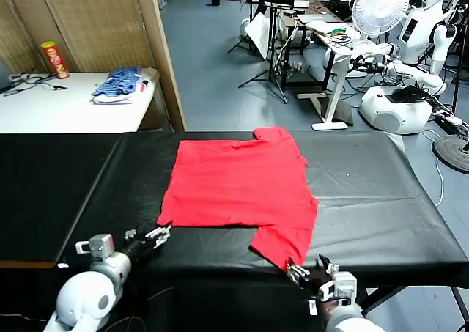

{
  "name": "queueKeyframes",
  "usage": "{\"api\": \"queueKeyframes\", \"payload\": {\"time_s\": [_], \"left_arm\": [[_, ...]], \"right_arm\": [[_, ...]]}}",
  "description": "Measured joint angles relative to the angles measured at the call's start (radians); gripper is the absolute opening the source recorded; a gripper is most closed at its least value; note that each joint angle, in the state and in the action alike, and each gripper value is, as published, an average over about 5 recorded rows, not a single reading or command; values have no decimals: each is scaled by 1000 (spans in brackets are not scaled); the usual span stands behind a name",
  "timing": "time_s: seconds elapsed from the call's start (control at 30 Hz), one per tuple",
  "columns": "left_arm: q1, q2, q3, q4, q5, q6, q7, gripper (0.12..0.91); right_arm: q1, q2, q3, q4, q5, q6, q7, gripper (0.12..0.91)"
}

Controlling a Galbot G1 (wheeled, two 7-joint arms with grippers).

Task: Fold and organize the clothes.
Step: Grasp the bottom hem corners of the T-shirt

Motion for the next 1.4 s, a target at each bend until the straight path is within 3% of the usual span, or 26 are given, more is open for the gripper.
{"api": "queueKeyframes", "payload": {"time_s": [0.07,0.17,0.33,0.43,0.57,0.67,1.03,1.2,1.4], "left_arm": [[-3,-1,1,4,6,-3,6,797],[-10,-5,5,18,14,-14,15,770],[-16,-21,13,48,21,-46,14,544],[-19,-25,18,62,32,-56,14,394],[-21,-32,25,71,48,-61,13,194],[-7,-41,27,56,56,-60,10,128],[130,-38,0,-138,54,-37,-48,126],[191,-47,-13,-218,55,-56,-53,126],[163,-60,-12,-226,48,-92,-57,126]], "right_arm": [[-1,3,-3,-3,-4,1,-1,657],[-4,9,-10,-13,-15,2,-5,506],[-10,16,-15,-28,-49,3,-15,230],[-18,18,-12,-29,-66,3,-18,131],[-40,11,7,-6,-70,3,-13,122],[-66,-2,31,27,-69,0,-12,122],[-138,-58,123,124,-52,9,-53,122],[-69,-87,164,83,30,106,-98,122],[76,-146,167,-17,88,225,-151,122]]}}
